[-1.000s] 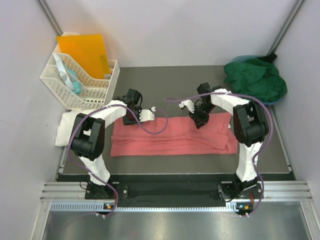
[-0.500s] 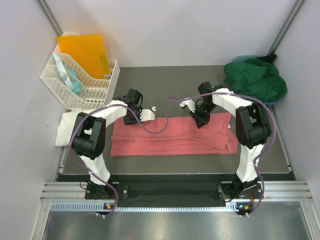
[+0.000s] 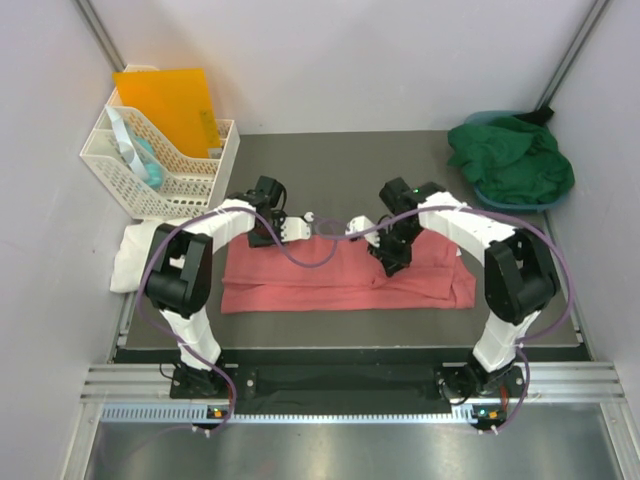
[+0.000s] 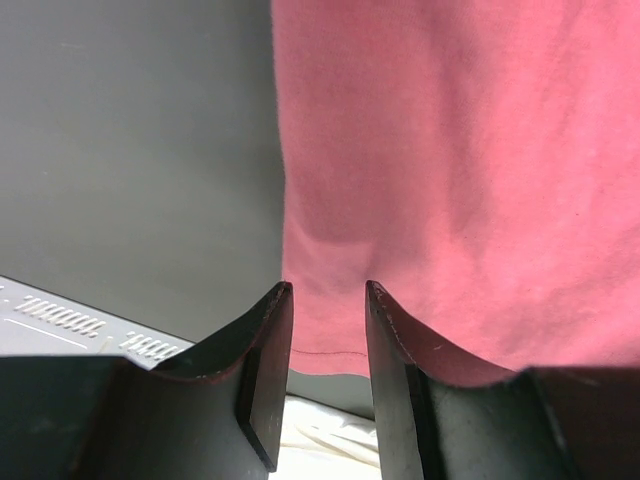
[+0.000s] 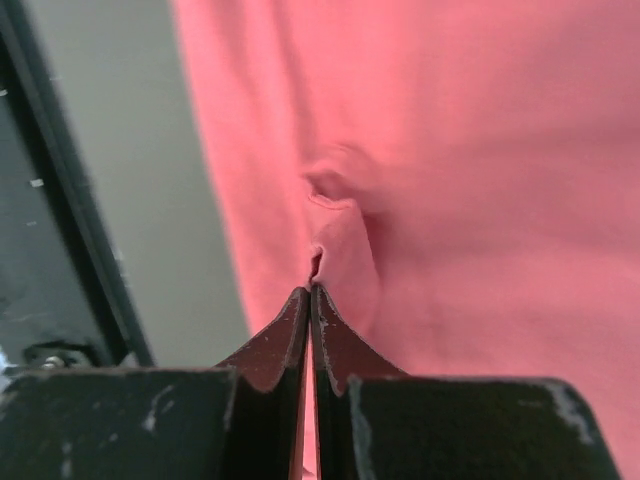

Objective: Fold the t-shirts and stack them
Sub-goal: Fold the other side of the tshirt into a rectangle

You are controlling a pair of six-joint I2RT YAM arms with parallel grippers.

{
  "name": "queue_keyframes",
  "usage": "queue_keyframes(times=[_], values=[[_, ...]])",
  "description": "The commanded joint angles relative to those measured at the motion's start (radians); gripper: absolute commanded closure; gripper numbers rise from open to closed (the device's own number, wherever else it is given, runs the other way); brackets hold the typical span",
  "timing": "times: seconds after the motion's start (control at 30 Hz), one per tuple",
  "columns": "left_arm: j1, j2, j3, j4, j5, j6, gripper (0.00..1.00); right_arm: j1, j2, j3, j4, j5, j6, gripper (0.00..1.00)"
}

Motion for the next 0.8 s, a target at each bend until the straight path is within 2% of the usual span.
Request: queue_keyframes(times=[0.0,0.3,0.37,0.4,0.43,0.6,0.77], values=[[-0.005,0.015,0.055,0.005,0.002,0.031,0.6,0.079,-0.087,-0.081,-0.031,-0.042,0.02,1.0],[-0.016,0.02,0.071,-0.009,-0.012,0.053,0.6,0.14,-0.181,-0.202,-0.049,-0.051,0.023,1.0],[-0.02,0.021,0.074,-0.015,-0.017,0.056,0.6,0.153,-0.196,-0.224,-0.054,-0.051,0.011,0.93],[-0.025,0.02,0.075,-0.017,-0.02,0.056,0.6,0.159,-0.201,-0.232,-0.054,-0.051,0.009,0.86],[-0.027,0.02,0.078,-0.022,-0.023,0.057,0.6,0.163,-0.207,-0.238,-0.049,-0.054,0.002,0.72],[-0.033,0.017,0.089,-0.028,-0.036,0.071,0.6,0.174,-0.225,-0.253,-0.04,-0.053,-0.003,0.64],[-0.043,0.023,0.11,-0.037,-0.047,0.07,0.6,0.147,-0.236,-0.227,0.001,0.001,0.008,0.63]])
